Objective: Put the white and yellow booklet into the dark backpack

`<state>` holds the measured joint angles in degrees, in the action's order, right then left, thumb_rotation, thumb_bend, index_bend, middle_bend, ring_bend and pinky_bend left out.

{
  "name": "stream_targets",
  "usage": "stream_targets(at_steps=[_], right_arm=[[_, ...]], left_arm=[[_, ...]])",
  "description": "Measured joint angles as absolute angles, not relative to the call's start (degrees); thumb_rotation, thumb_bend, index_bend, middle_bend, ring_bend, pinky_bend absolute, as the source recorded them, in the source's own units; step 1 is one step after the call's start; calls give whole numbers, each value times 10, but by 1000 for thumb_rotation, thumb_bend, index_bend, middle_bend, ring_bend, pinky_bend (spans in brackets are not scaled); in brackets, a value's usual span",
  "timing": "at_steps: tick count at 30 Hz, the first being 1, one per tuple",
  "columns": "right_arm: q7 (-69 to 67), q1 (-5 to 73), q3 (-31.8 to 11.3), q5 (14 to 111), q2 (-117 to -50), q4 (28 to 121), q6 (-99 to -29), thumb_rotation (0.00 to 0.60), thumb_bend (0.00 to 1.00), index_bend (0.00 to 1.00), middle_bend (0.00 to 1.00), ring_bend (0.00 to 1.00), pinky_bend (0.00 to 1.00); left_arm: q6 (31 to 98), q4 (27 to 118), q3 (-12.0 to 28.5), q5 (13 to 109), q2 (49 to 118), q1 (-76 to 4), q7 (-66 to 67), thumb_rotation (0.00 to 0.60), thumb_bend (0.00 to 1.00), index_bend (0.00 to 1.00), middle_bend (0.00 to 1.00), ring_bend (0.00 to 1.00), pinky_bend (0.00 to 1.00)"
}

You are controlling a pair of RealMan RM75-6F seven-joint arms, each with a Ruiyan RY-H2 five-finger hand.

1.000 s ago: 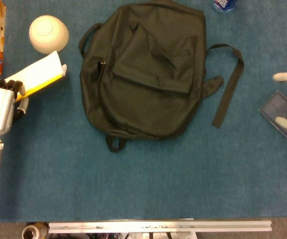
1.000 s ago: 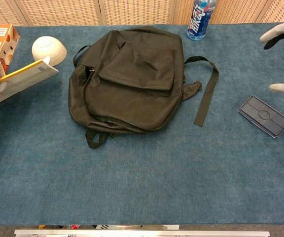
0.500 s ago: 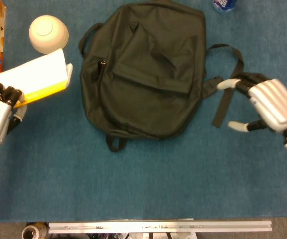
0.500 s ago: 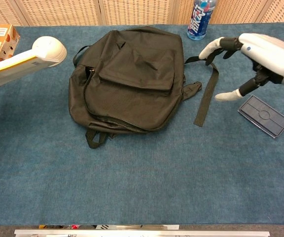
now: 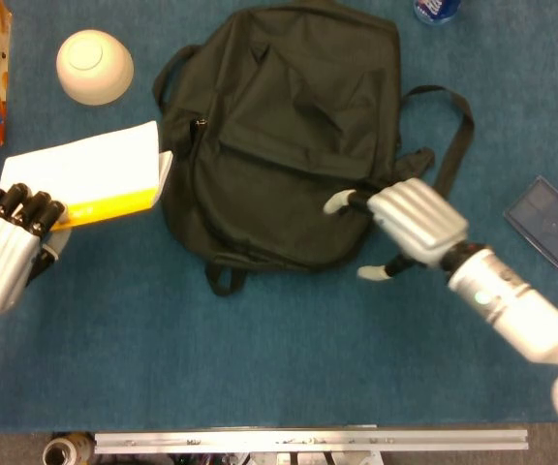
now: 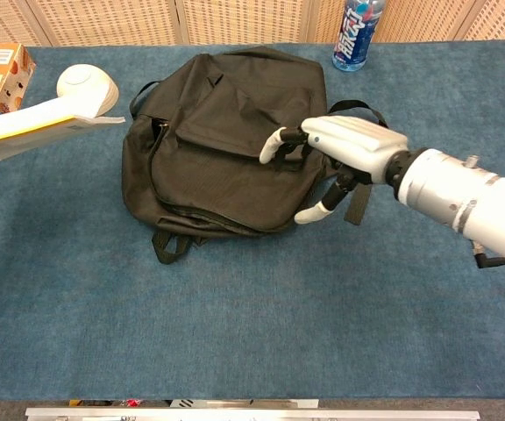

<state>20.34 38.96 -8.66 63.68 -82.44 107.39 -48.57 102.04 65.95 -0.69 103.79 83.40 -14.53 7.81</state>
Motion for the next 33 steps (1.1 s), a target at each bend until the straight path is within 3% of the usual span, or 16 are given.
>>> stream_targets(at_steps=[12, 21, 29, 33], right_arm=[[334, 453, -79, 576, -980, 981, -530, 600, 0, 303, 353, 235, 303], [368, 475, -79, 557, -1051, 899, -554, 600, 7, 303, 350, 235, 304], [371, 482, -98, 532, -1048, 884, -559, 600, 177, 303, 350, 235, 303], [372, 486, -105, 519, -1045, 880, -557, 600, 311, 303, 350, 235, 304]], left_arm=[[1024, 669, -15, 1066, 831, -145, 90, 600, 441, 641, 645, 531, 692], [1021, 664, -14, 1069, 833, -145, 87, 600, 441, 641, 645, 531, 692], [1022, 663, -11, 1068, 831, -143, 83, 600, 441, 641, 645, 531, 692], [1021, 663, -10, 1069, 832, -143, 84, 600, 441, 641, 645, 531, 692]])
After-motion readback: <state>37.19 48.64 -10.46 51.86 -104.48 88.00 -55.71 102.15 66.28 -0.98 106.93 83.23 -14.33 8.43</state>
